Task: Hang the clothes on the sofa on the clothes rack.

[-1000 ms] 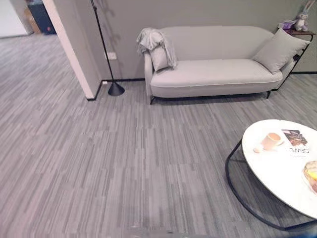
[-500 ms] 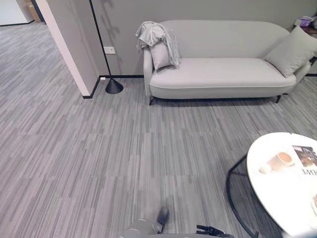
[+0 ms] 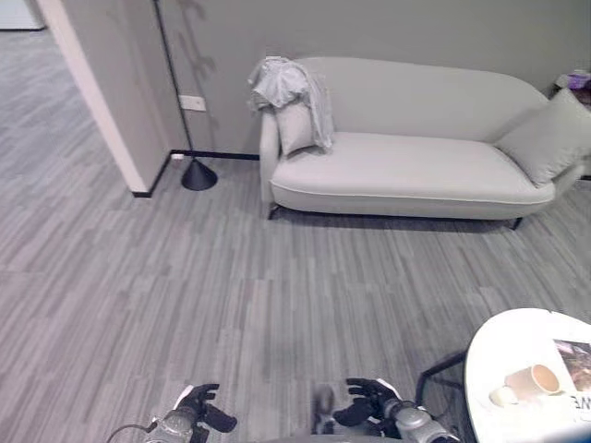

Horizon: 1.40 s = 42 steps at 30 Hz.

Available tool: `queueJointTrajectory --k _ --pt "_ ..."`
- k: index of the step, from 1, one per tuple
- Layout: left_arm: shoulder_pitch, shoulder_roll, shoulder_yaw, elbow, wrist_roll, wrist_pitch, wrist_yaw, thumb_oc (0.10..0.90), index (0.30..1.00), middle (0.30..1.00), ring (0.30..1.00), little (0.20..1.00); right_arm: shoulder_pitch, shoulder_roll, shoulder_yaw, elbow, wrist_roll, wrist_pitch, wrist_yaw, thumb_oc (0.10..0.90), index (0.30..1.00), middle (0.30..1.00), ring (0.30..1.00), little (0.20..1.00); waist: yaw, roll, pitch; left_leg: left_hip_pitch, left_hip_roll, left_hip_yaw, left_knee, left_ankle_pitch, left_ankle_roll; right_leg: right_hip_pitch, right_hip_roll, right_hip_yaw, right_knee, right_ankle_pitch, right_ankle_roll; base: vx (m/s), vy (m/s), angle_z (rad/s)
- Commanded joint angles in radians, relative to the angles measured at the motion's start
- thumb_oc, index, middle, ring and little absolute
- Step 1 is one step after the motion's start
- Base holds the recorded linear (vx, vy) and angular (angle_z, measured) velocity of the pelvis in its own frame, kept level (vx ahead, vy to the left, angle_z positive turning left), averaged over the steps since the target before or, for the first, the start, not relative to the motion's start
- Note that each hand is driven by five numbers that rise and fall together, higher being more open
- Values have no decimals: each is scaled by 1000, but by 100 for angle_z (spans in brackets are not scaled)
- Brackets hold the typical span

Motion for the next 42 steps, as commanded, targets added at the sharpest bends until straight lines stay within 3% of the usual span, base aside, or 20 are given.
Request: queueJointTrajectory --k 1,5,8,10,11,13,15,17,18,19,24,26,28,30,33,34,35,39,41,42 --pt "1 -9 3 31 53 -29 22 800 900 900 900 900 -16 -40 24 -48 -93 -16 -46 800 900 900 900 900 31 13 20 -65 45 -12 -37 -6 6 79 -47 72 -111 210 73 641 -190 -14" --pt "53 -24 39 73 55 -15 29 800 900 900 900 900 -10 -85 36 -203 -165 -10 -61 800 900 900 900 900 26 24 -15 -26 116 -16 -7 34 -18 144 -30 70 -100 209 23 697 -211 12" --pt "71 -12 85 65 17 -22 33 800 900 900 900 900 -25 -138 7 -322 -152 -18 -68 800 900 900 900 900 37 20 0 -179 122 35 379 191 -80 237 -46 48 -111 159 -9 542 -151 36" --pt "74 -4 92 51 8 -28 41 800 900 900 900 900 -30 -149 -7 -344 -132 -26 -73 800 900 900 900 900 48 16 4 -229 140 59 507 240 -84 268 -38 47 -111 138 -29 398 -169 24" --pt "69 5 92 23 6 -29 49 800 900 900 900 900 -43 -168 -35 -354 -115 -26 -99 800 900 900 900 900 66 9 22 -358 195 133 700 224 -32 299 -39 38 -111 109 -56 528 -275 46" --pt "62 7 90 14 3 -30 56 800 900 900 900 900 -67 -189 -58 -359 -114 -24 -123 800 900 900 900 900 79 -7 40 -411 220 174 723 182 -5 320 -51 24 -111 95 -61 272 -143 20" --pt "62 3 80 -2 15 -30 51 800 900 900 900 900 -83 -220 -95 -402 -107 -25 -143 800 900 900 900 900 88 -21 55 -460 200 219 653 95 14 349 -79 11 -111 76 -52 235 13 11" --pt "78 6 108 16 -8 -38 54 800 900 900 900 900 -133 -269 -141 -403 -109 -29 -177 800 900 900 900 900 103 -6 40 -471 72 179 328 44 0 362 -105 -20 -111 55 -21 486 218 38" --pt "102 3 133 46 -26 -30 45 800 900 900 900 900 -173 -297 -165 -389 -121 -24 -201 800 900 900 900 900 110 18 17 -454 25 114 41 148 -12 383 -84 -29 -111 37 -16 615 267 83" --pt "114 3 144 62 -31 -26 39 800 900 900 900 900 -199 -305 -175 -382 -122 -22 -210 800 900 900 900 900 110 33 6 -460 12 84 -37 176 -19 401 -71 -30 -111 24 -21 510 200 82" --pt "162 8 201 128 -72 -9 17 800 900 900 900 900 -274 -317 -255 -377 -78 -38 -280 800 900 900 900 900 129 38 -20 -511 -39 4 -37 166 -26 513 -73 2 -111 -25 -24 531 164 -4" --pt "187 13 220 152 -43 5 17 800 900 900 900 900 -203 -330 -341 -566 -178 -20 -317 800 900 900 900 900 132 4 -55 -411 -64 -37 -37 234 32 542 -145 -7 44 -12 0 825 255 -19" --pt "194 22 227 147 -30 5 20 800 900 900 900 900 -175 -340 -399 -656 -209 -24 -365 800 900 900 900 900 150 -20 -56 -327 -92 -35 -37 206 78 444 -243 -14 368 153 26 582 319 20" --pt "188 31 209 127 -25 1 27 800 900 900 900 900 -182 -349 -414 -697 -215 -49 -395 800 900 900 900 900 134 2 -39 -260 -99 -56 -37 185 120 318 -326 -44 670 269 11 329 309 -23" --pt "170 48 173 90 4 5 40 800 900 900 900 900 -171 -376 -435 -755 -262 -60 -410 800 900 900 900 900 120 12 -33 -216 -86 -48 -37 149 126 242 -363 -81 795 176 9 362 121 25" --pt "148 63 133 46 32 -3 42 800 900 900 900 900 -169 -422 -461 -772 -291 -62 -436 800 900 900 900 900 92 24 -28 -183 -61 -48 -37 132 114 175 -316 -106 786 91 10 175 -42 56" --pt "148 63 131 45 32 -2 42 800 900 900 900 900 -168 -422 -463 -772 -291 -62 -437 800 900 900 900 900 93 27 -28 -183 -56 -49 -37 129 111 177 -312 -110 782 90 7 279 -129 53" --pt "93 91 85 -22 57 -27 48 800 900 900 900 900 -199 -532 -524 -759 -307 -59 -480 800 900 900 900 900 74 57 -6 -162 21 -37 -37 114 66 146 -198 -134 374 80 24 205 -200 -4" --pt "36 93 103 -10 45 -40 68 800 900 900 900 900 -231 -605 -558 -704 -271 -52 -511 800 900 900 900 900 83 45 2 -127 49 -91 -37 74 42 146 -140 144 -14 210 60 370 -291 9" --pt "36 92 102 -10 45 -40 68 800 900 900 900 900 -231 -605 -558 -703 -270 -52 -511 800 900 900 900 900 86 46 3 -126 50 -89 -37 73 42 147 -138 145 -17 211 60 418 -284 32"
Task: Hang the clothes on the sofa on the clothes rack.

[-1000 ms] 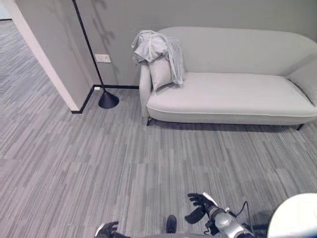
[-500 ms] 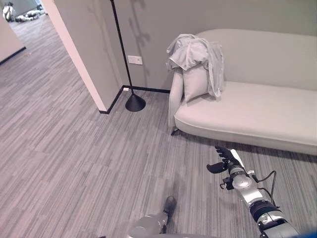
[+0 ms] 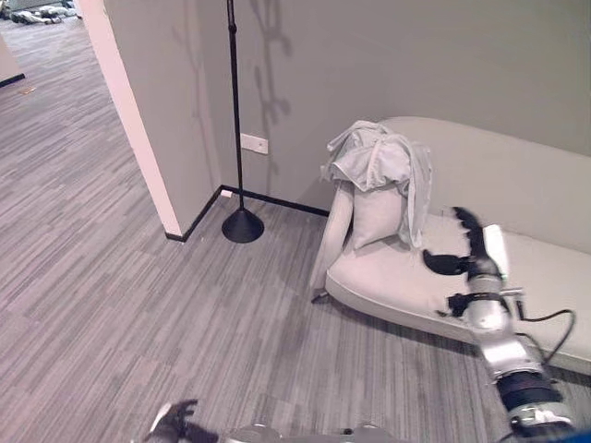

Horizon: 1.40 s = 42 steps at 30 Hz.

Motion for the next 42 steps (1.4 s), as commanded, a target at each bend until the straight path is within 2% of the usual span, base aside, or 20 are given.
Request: queueJointTrajectory --k 1,3,4,5,6,9,11,12,13,14,17,19,20,22,26,28,36,38,41,42 --pt "-37 21 7 78 15 -48 32 800 900 900 900 900 -132 -174 -108 -10 -1 -38 -81 800 900 900 900 900 58 -27 -19 35 64 -110 -199 57 -2 73 -91 207 -225 278 77 257 -175 19" --pt "-34 19 7 82 14 -50 31 800 900 900 900 900 -118 -182 -117 -8 -6 -37 -82 800 900 900 900 900 59 -33 -20 46 77 -121 -199 54 -9 64 -93 226 -200 305 73 361 -298 10" --pt "-31 17 18 83 2 -53 28 800 900 900 900 900 -86 -198 -143 -18 -9 -40 -77 800 900 900 900 900 59 -54 -34 51 88 -133 -199 38 -22 103 -103 205 -232 268 70 672 -666 27" --pt "-14 12 48 96 -12 -51 25 800 900 900 900 900 -62 -186 -161 -27 -21 -41 -68 800 900 900 900 900 52 -78 -47 67 144 -140 -199 29 -45 120 -89 167 -172 233 68 690 -731 41" --pt "-4 6 62 115 -22 -46 20 800 900 900 900 900 -52 -192 -164 -34 -31 -40 -64 800 900 900 900 900 52 -85 -54 69 170 -144 -199 33 -55 114 -74 169 -150 201 60 663 -757 56" --pt "9 -19 51 137 4 -48 23 800 900 900 900 900 -20 -214 -168 -93 -63 -44 -34 800 900 900 900 900 40 -80 -59 45 237 -148 -165 129 -90 146 -23 136 -146 148 26 412 -486 31" --pt "3 -23 19 113 23 -51 28 800 900 900 900 900 -25 -242 -161 -102 -52 -62 -31 800 900 900 900 900 41 -96 -45 -17 230 -151 -59 186 -102 202 -21 105 -204 135 11 259 -312 19" --pt "3 -23 19 112 23 -50 28 800 900 900 900 900 -27 -244 -160 -99 -50 -64 -32 800 900 900 900 900 37 -98 -44 -25 223 -155 -45 182 -101 205 -25 101 -211 138 12 184 -324 17" --pt "-15 -20 -31 73 60 -54 28 800 900 900 900 900 -72 -268 -114 -92 -28 -82 -16 800 900 900 900 900 36 -123 -14 -103 216 -101 90 177 -80 248 -37 73 -250 135 2 138 -288 36" --pt "-20 -19 -74 56 92 -57 23 800 900 900 900 900 -112 -281 -79 -81 -26 -84 -12 800 900 900 900 900 37 -129 -6 -126 222 -57 107 163 -67 263 -42 54 -264 129 -3 180 -321 64" --pt "-22 -20 -97 37 109 -59 12 800 900 900 900 900 -210 -290 6 -44 -2 -95 8 800 900 900 900 900 54 -127 -1 -147 173 -35 18 63 -59 287 -57 27 -303 123 9 96 -57 50" --pt "-21 -23 -86 39 98 -59 12 800 900 900 900 900 -232 -287 31 -35 4 -94 17 800 900 900 900 900 52 -122 -7 -141 155 -33 -57 63 -62 285 -61 12 -303 116 15 64 75 34" --pt "-17 -32 -73 54 83 -54 9 800 900 900 900 900 -268 -274 67 -16 -5 -82 21 800 900 900 900 900 54 -105 -15 -163 119 16 -197 116 -58 273 -57 -25 -303 111 26 65 164 65" --pt "-11 -34 -75 73 74 -50 12 800 900 900 900 900 -332 -253 107 22 -17 -69 1 800 900 900 900 900 73 -88 -15 -218 66 35 -199 132 -52 269 -44 -34 -303 107 32 44 149 57" --pt "6 -39 -67 93 74 -48 9 800 900 900 900 900 -388 -246 149 121 -54 -21 -8 800 900 900 900 900 78 -74 -39 -199 50 -13 -199 131 -31 287 -38 -27 -303 88 29 228 145 -13" --pt "15 -27 -64 100 93 -49 20 800 900 900 900 900 -401 -268 142 171 -100 19 -23 800 900 900 900 900 76 -81 -45 -180 42 -1 -199 117 -23 312 -63 -44 -303 90 30 266 162 23" --pt "-2 -15 -137 64 151 -75 28 800 900 900 900 900 -541 -334 243 342 -138 46 -36 800 900 900 900 900 105 -88 -59 -161 43 22 -199 83 -13 314 -90 -36 -303 92 56 175 117 4" --pt "-5 -13 -142 62 160 -75 28 800 900 900 900 900 -533 -334 241 337 -149 48 -35 800 900 900 900 900 109 -88 -57 -158 46 28 -199 75 -9 304 -94 -42 -268 85 60 73 66 -16" --pt "-7 0 -137 42 146 -72 22 800 900 900 900 900 -541 -341 236 310 -181 63 -43 800 900 900 900 900 93 -75 -11 -129 66 45 -199 67 13 189 -112 -47 13 129 90 37 74 -39" --pt "-7 11 -113 50 123 -60 24 800 900 900 900 900 -532 -333 225 257 -205 72 -47 800 900 900 900 900 107 -74 9 -93 87 80 -199 50 23 157 -196 -116 75 123 98 93 -12 -47"
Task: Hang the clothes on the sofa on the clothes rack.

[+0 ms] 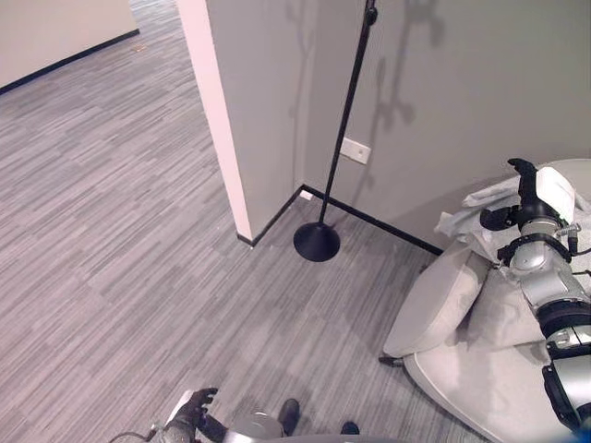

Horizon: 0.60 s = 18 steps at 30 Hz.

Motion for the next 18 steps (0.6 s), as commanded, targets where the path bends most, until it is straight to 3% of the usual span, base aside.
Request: queueJointTrajectory --k 1,2,3,6,7,8,9,11,12,13,14,16,18 --pt "-4 34 30 61 3 -5 12 800 900 900 900 900 -101 -148 -5 -146 -103 -11 -87 800 900 900 900 900 48 -15 -16 58 29 25 1 -159 23 13 -117 -119 133 -23 -17 93 -37 -54" --pt "-4 35 30 61 3 -5 12 800 900 900 900 900 -97 -147 -9 -150 -104 -10 -86 800 900 900 900 900 46 -12 -12 65 32 22 1 -161 22 29 -112 -125 117 -17 -18 69 -159 -63" --pt "-6 41 79 70 -22 1 28 800 900 900 900 900 -71 -159 -25 -181 -128 2 -82 800 900 900 900 900 52 -13 -15 69 48 28 1 -167 16 47 -146 -133 23 20 -19 51 -201 -61" --pt "-11 44 111 82 -44 -6 52 800 900 900 900 900 -17 -167 -63 -195 -139 24 -84 800 900 900 900 900 58 -26 -28 60 65 24 1 -167 4 43 -181 -45 -111 172 5 41 -226 -21" --pt "-12 44 110 82 -44 -6 52 800 900 900 900 900 -14 -167 -67 -197 -140 25 -83 800 900 900 900 900 61 -28 -30 56 62 26 1 -164 5 43 -182 -44 -120 179 5 10 -261 -7" --pt "-20 46 109 83 -45 -7 57 800 900 900 900 900 10 -177 -81 -207 -142 27 -79 800 900 900 900 900 52 -43 -31 42 67 15 1 -155 -6 42 -186 6 -136 209 3 49 -496 1" --pt "-19 50 124 87 -52 -11 62 800 900 900 900 900 56 -170 -113 -235 -122 17 -65 800 900 900 900 900 47 -85 -50 25 78 12 1 -146 -35 57 -174 36 -167 186 9 105 -723 20" --pt "-12 46 138 93 -69 -15 70 800 900 900 900 900 52 -150 -108 -235 -99 -8 -60 800 900 900 900 900 70 -122 -60 16 127 22 1 -141 -72 71 -150 -26 -179 104 18 99 -640 29" --pt "-11 47 138 92 -69 -15 70 800 900 900 900 900 51 -149 -107 -233 -98 -8 -60 800 900 900 900 900 67 -120 -62 16 132 19 1 -143 -75 70 -146 -30 -174 98 15 22 -814 5" --pt "-19 35 142 78 -98 -20 80 800 900 900 900 900 45 -153 -97 -263 -96 -17 -56 800 900 900 900 900 65 -124 -58 -14 204 -11 1 -105 -106 72 -67 -27 -173 -5 -35 -9 -775 4" --pt "-24 28 142 76 -116 -24 81 800 900 900 900 900 45 -169 -99 -283 -98 -24 -61 800 900 900 900 900 51 -117 -57 -35 226 -31 1 -73 -117 73 -30 -29 -180 -22 -58 -46 -953 33" --pt "-36 6 128 65 -140 -32 89 800 900 900 900 900 17 -181 -83 -268 -75 -41 -75 800 900 900 900 900 42 -104 -44 -58 246 -57 1 -11 -133 89 15 -54 -192 -46 -88 -82 -516 43" --pt "-43 -9 104 56 -130 -32 94 800 900 900 900 900 -12 -184 -60 -239 -35 -54 -85 800 900 900 900 900 34 -101 -21 -79 245 -12 1 58 -124 105 28 -71 -192 -59 -105 -77 -327 40"
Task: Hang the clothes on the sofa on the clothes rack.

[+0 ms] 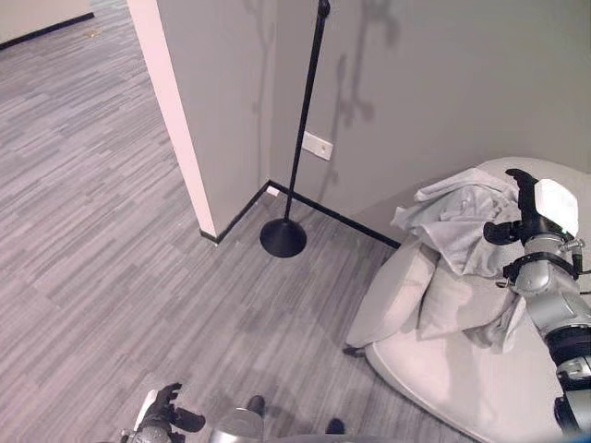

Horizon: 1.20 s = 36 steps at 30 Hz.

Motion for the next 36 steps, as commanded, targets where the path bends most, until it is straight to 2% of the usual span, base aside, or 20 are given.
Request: queueJointTrajectory --k 1,2,3,4,5,6,7,8,9,11,14,19,22,25,29,30,34,36 --pt "-42 -22 -74 11 -30 -33 20 800 900 900 900 900 -202 -146 38 -41 77 -60 -82 800 900 900 900 900 29 5 -23 -12 113 15 -108 113 12 8 42 -3 6 -73 -79 -40 -168 30" --pt "-41 -22 -73 11 -30 -32 20 800 900 900 900 900 -205 -145 41 -39 78 -61 -82 800 900 900 900 900 29 4 -22 -9 110 16 -108 112 14 10 40 -2 6 -74 -77 -22 -93 33" --pt "-41 -21 -69 10 -21 -31 20 800 900 900 900 900 -222 -132 68 -38 69 -64 -70 800 900 900 900 900 53 11 -22 -20 -1 -84 -96 61 23 9 30 5 6 -74 -60 8 -3 23" --pt "-39 -25 -65 15 -26 -30 16 800 900 900 900 900 -231 -128 79 -27 65 -62 -65 800 900 900 900 900 63 23 -27 -24 -58 -131 -108 49 28 7 34 6 6 -69 -53 0 0 0" --pt "-37 -27 -63 22 -31 -27 13 800 900 900 900 900 -241 -127 93 -9 64 -58 -63 800 900 900 900 900 61 35 -28 -38 -97 -145 -108 51 35 10 36 0 6 -69 -51 14 35 -6" --pt "-37 -27 -62 23 -31 -27 12 800 900 900 900 900 -244 -127 97 -7 64 -59 -63 800 900 900 900 900 57 35 -29 -39 -98 -148 -108 52 35 10 35 -3 6 -70 -51 75 19 1" --pt "-14 -34 -50 60 -45 -22 4 800 900 900 900 900 -285 -95 141 47 65 -50 -56 800 900 900 900 900 63 52 -49 -31 -95 -179 -108 32 50 6 52 26 6 -72 -52 74 -3 14" --pt "-13 -35 -49 60 -45 -22 4 800 900 900 900 900 -288 -94 145 49 66 -51 -57 800 900 900 900 900 62 53 -50 -31 -95 -178 -108 31 50 6 52 27 6 -72 -52 193 51 16" --pt "1 -35 -40 83 -38 -14 2 800 900 900 900 900 -275 -68 143 68 82 -48 -35 800 900 900 900 900 57 62 -63 -17 -116 -218 -108 35 59 15 53 36 6 -73 -55 175 73 3" --pt "6 -29 -32 93 -42 -12 -1 800 900 900 900 900 -265 -61 139 80 110 -49 -26 800 900 900 900 900 48 60 -65 -15 -115 -205 -108 37 57 20 50 36 6 -73 -58 173 55 3" --pt "22 -22 -22 103 -48 -13 -16 800 900 900 900 900 -279 -8 158 185 228 -77 16 800 900 900 900 900 53 57 -86 -4 -113 -182 -108 28 61 24 39 47 6 -76 -53 197 63 1" --pt "34 -12 -44 87 -30 -15 -25 800 900 900 900 900 -323 3 207 239 210 -60 31 800 900 900 900 900 63 60 -93 -9 -108 -155 -108 14 67 1 33 76 6 -71 -42 125 70 -19" --pt "31 -9 -41 83 -32 -14 -24 800 900 900 900 900 -329 -6 209 228 180 -47 23 800 900 900 900 900 65 59 -92 -18 -106 -151 -108 11 68 -12 32 82 6 -67 -37 77 47 -20" --pt "23 -6 -60 61 -6 -21 -11 800 900 900 900 900 -358 -58 200 208 93 -22 -27 800 900 900 900 900 69 57 -78 -48 -103 -148 -108 13 71 -44 32 86 6 -60 -32 46 36 -12" --pt "13 -9 -99 41 29 -32 -2 800 900 900 900 900 -388 -94 195 211 61 -12 -71 800 900 900 900 900 72 58 -66 -83 -103 -152 -108 18 70 -78 32 85 6 -57 -29 4 31 -2" --pt "0 -13 -123 24 63 -39 7 800 900 900 900 900 -371 -122 169 165 4 -2 -120 800 900 900 900 900 70 62 -51 -117 -106 -162 -108 29 70 -108 31 80 6 -49 -26 -20 68 6" --pt "-4 -17 -145 12 95 -47 17 800 900 900 900 900 -336 -147 128 119 -41 7 -156 800 900 900 900 900 75 64 -37 -133 -107 -169 -108 26 72 -120 31 76 6 -51 -23 10 24 5" --pt "-13 -21 -155 9 120 -54 21 800 900 900 900 900 -306 -198 94 61 -96 12 -183 800 900 900 900 900 70 68 -19 -159 -112 -182 -108 37 72 -143 28 69 6 -46 -21 -19 29 11"
